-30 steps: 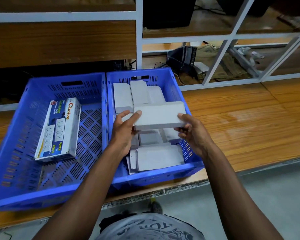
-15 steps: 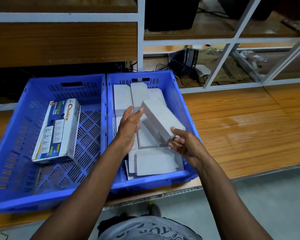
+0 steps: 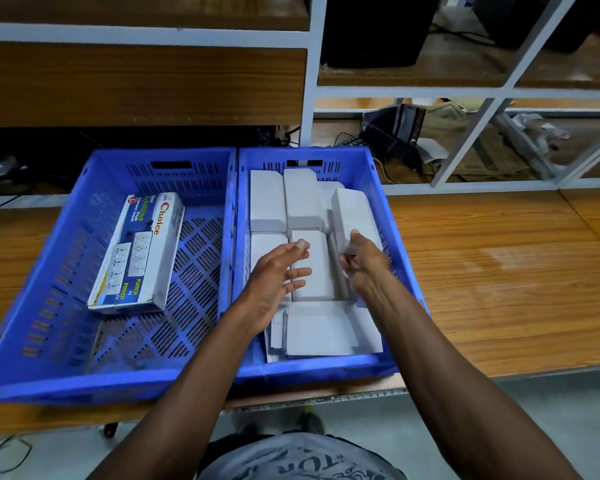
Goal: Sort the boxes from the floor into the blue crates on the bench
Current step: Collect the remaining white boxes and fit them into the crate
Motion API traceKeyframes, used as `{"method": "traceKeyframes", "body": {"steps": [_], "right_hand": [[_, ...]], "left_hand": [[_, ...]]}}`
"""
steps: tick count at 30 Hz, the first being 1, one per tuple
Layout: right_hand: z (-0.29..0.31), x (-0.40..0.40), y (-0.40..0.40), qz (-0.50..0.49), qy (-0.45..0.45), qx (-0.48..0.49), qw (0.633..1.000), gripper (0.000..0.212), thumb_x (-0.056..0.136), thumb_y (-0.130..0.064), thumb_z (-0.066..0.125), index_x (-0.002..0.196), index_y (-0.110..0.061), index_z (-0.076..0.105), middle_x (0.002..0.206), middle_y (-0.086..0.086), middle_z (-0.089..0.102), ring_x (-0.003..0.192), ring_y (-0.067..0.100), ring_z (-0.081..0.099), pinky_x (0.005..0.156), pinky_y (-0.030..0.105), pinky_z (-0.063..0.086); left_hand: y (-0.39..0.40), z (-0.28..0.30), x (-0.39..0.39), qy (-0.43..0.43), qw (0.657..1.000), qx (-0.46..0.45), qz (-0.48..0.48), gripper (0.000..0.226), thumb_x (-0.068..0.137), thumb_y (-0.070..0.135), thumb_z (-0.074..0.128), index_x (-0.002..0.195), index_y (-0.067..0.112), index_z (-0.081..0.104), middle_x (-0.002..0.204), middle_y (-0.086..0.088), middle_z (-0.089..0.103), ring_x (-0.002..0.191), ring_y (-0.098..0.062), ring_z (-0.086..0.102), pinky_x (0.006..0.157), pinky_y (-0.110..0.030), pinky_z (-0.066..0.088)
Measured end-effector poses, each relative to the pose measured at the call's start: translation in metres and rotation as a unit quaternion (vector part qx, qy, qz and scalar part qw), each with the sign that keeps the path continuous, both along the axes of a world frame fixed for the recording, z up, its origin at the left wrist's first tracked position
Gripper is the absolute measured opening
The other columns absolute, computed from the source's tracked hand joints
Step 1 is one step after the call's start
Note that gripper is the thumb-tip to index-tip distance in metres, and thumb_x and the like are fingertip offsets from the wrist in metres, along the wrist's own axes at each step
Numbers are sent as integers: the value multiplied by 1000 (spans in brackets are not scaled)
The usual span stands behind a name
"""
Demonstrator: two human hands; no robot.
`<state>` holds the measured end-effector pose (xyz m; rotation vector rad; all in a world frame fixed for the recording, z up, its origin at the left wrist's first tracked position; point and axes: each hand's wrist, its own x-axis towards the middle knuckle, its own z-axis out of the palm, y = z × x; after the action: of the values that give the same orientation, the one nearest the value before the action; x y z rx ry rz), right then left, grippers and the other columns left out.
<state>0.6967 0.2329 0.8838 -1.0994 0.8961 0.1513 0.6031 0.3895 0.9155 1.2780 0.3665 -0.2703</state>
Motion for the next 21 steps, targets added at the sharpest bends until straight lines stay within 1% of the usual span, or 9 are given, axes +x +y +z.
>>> {"method": "traceKeyframes", "body": {"steps": [2, 4, 7, 11, 13, 14, 15, 18, 21], "right_hand": [[-1, 8, 6, -17, 16, -36, 999, 67, 78, -34, 85, 131, -12, 50, 87, 6, 69, 48, 13, 56, 42, 20, 49], [3, 12, 12, -10, 33, -54, 998, 69, 77, -40, 84, 131, -15, 50, 86, 4, 69, 38, 10, 51, 39, 18, 43], [6, 18, 17, 7, 30, -84, 996, 55, 81, -36, 83, 121, -12, 55, 72, 3, 64, 44, 10, 51, 40, 19, 43], [5, 27, 21, 39, 44, -104, 993, 65, 76, -40, 84, 126, -10, 56, 83, 4, 71, 64, 14, 65, 55, 28, 53], [7, 31, 20, 49, 34, -104, 993, 54, 82, -35, 82, 123, -8, 59, 77, 2, 67, 77, 14, 69, 75, 36, 61], [8, 33, 20, 54, 30, -106, 992, 48, 85, -33, 81, 120, -8, 60, 73, 1, 63, 77, 13, 67, 83, 37, 61], [10, 35, 19, 58, 26, -105, 992, 43, 86, -31, 81, 118, -9, 61, 71, 0, 60, 70, 12, 63, 82, 36, 61], [7, 45, 21, 68, 20, -114, 991, 38, 86, -31, 81, 111, -12, 60, 73, -2, 59, 57, 11, 53, 55, 25, 51], [4, 54, 24, 86, 20, -123, 988, 28, 84, -33, 81, 90, -15, 60, 80, -1, 64, 64, 13, 59, 54, 25, 51]], "left_hand": [[0, 0, -2, 2, 1000, 0, 3, 39, 98, 44, 60, 127, 19, 69, 129, 0, 69, 115, -23, 68, 103, -38, 53], [0, 1, -3, 1, 1000, 1, 5, 39, 98, 44, 59, 126, 18, 70, 128, -1, 69, 115, -24, 68, 103, -39, 52], [0, 1, -4, -1, 1000, 4, 2, 39, 98, 46, 59, 124, 19, 71, 126, 1, 71, 114, -23, 69, 103, -38, 53], [0, 2, -5, 1, 1000, 6, 3, 38, 99, 46, 58, 123, 19, 71, 125, 1, 72, 113, -23, 70, 104, -39, 53], [0, 2, -6, 2, 1000, 7, 5, 38, 99, 45, 58, 123, 19, 71, 125, 0, 71, 113, -23, 70, 105, -40, 52], [0, 2, -6, 3, 1000, 8, 4, 38, 100, 45, 58, 123, 19, 71, 125, 0, 71, 113, -23, 70, 105, -40, 52], [0, 2, -6, 3, 1000, 9, 3, 38, 100, 46, 58, 123, 19, 71, 125, 0, 71, 113, -23, 70, 105, -40, 52], [0, 2, -7, 4, 1000, 14, 0, 37, 100, 46, 58, 122, 20, 72, 124, 1, 72, 111, -22, 70, 105, -40, 53], [-1, 0, -7, 6, 1000, 17, -4, 38, 100, 47, 57, 121, 20, 72, 123, 1, 72, 112, -22, 70, 105, -40, 53]]}}
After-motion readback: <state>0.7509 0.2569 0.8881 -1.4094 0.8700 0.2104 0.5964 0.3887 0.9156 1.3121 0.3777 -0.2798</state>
